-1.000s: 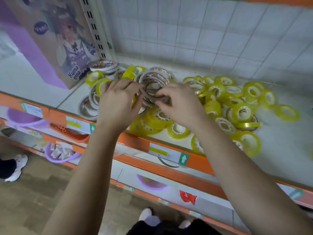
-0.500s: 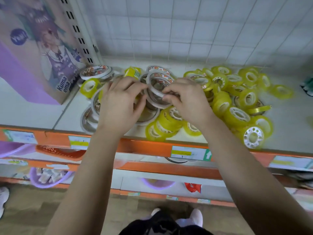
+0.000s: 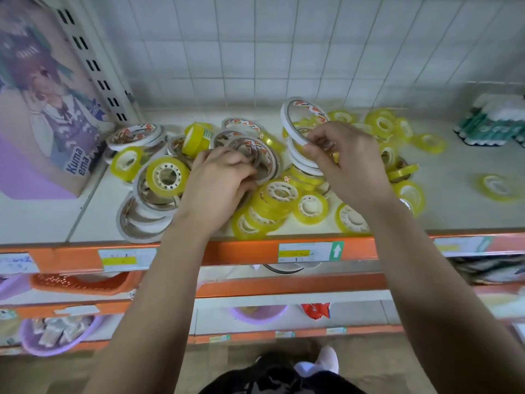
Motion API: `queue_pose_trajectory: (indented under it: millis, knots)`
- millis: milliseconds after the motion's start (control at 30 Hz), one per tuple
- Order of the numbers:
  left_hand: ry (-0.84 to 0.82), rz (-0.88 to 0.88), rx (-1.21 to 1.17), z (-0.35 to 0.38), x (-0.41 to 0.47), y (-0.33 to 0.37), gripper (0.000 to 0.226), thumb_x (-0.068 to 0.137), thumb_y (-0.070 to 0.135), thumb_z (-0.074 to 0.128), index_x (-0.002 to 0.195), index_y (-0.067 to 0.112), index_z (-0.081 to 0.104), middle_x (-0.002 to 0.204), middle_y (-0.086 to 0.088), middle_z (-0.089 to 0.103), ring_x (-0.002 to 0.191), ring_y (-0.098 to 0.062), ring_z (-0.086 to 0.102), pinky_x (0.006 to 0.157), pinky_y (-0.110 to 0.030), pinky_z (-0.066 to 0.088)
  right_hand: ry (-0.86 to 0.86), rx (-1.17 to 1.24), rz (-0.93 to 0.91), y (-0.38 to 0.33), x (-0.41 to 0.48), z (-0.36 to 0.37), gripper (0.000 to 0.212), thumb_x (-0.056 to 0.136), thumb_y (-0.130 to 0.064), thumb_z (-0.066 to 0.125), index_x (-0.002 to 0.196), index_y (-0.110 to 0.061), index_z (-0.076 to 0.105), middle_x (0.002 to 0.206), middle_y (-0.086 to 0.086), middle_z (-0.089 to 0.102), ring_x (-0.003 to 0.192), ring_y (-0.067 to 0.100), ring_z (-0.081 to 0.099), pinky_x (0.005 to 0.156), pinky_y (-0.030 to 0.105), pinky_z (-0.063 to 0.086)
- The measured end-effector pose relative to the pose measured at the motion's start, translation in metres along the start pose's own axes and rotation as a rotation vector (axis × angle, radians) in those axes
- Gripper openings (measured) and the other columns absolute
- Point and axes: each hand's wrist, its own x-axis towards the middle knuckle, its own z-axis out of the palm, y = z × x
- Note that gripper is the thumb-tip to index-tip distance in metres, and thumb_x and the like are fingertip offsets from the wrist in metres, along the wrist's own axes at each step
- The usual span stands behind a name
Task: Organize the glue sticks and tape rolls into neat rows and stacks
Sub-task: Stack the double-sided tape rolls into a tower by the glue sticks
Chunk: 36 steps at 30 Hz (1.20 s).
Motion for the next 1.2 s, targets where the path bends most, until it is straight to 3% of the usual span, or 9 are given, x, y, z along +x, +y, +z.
queue_pose_trajectory:
  millis: [133,333,567,700,933,1200]
  knots:
    - [0.03,-0.019,0.043,0.002,0.005,0.0,0.012,0.079,0.021,0.072,0.085,0.01,0.074,0.088,-0.006,0.068,0.093,-0.034,0.062,0.083,-0.044,0.045,-0.009,-0.024,0.01,0.004,-0.005,-0.008,0.016,0.089,-0.018,0.064,0.097,-0.005,0.069,0.092,0.004,0.067,0.085,0.015,0.061,0.078,0.017,0.045]
    - [0.18,-0.017,-0.072,-0.008,0.023,0.013,0.016,0.087,0.021,0.06,0.093,0.008,0.067,0.091,-0.012,0.067,0.092,-0.036,0.058,0.079,-0.048,0.05,0.031,-0.081,0.031,0.018,-0.014,-0.028,0.015,0.09,-0.017,0.066,0.097,-0.005,0.069,0.091,0.001,0.065,0.083,0.006,0.055,0.077,0.001,0.035]
    - [0.189,0.102,-0.133,0.001,0.066,0.065,0.015,0.089,0.023,0.062,0.093,0.009,0.067,0.091,-0.011,0.067,0.092,-0.034,0.06,0.077,-0.05,0.049,0.13,-0.138,0.094,0.051,-0.031,-0.077,0.011,0.086,-0.015,0.068,0.091,-0.005,0.07,0.086,0.005,0.066,0.077,0.006,0.054,0.073,0.007,0.037]
    - [0.176,0.202,-0.165,0.021,0.094,0.117,0.019,0.091,0.026,0.059,0.094,0.009,0.067,0.091,-0.011,0.066,0.092,-0.035,0.059,0.077,-0.05,0.05,0.194,-0.191,0.134,0.084,-0.05,-0.121,0.013,0.087,-0.018,0.068,0.092,-0.005,0.07,0.084,-0.002,0.063,0.078,-0.001,0.05,0.074,0.005,0.038]
    - [0.193,0.298,-0.216,0.071,0.145,0.241,0.016,0.09,0.027,0.059,0.091,0.012,0.066,0.088,-0.007,0.066,0.089,-0.033,0.058,0.075,-0.048,0.049,0.27,-0.299,0.155,0.155,-0.096,-0.221,0.012,0.087,-0.017,0.065,0.089,-0.007,0.071,0.085,0.005,0.069,0.081,0.021,0.063,0.072,0.038,0.052]
    - [0.208,0.252,-0.224,0.124,0.187,0.382,0.014,0.088,0.026,0.06,0.087,0.013,0.066,0.083,-0.006,0.066,0.086,-0.033,0.06,0.072,-0.046,0.049,0.249,-0.379,0.176,0.255,-0.143,-0.345,0.012,0.087,-0.018,0.065,0.091,-0.009,0.071,0.087,0.005,0.07,0.083,0.027,0.064,0.073,0.039,0.052]
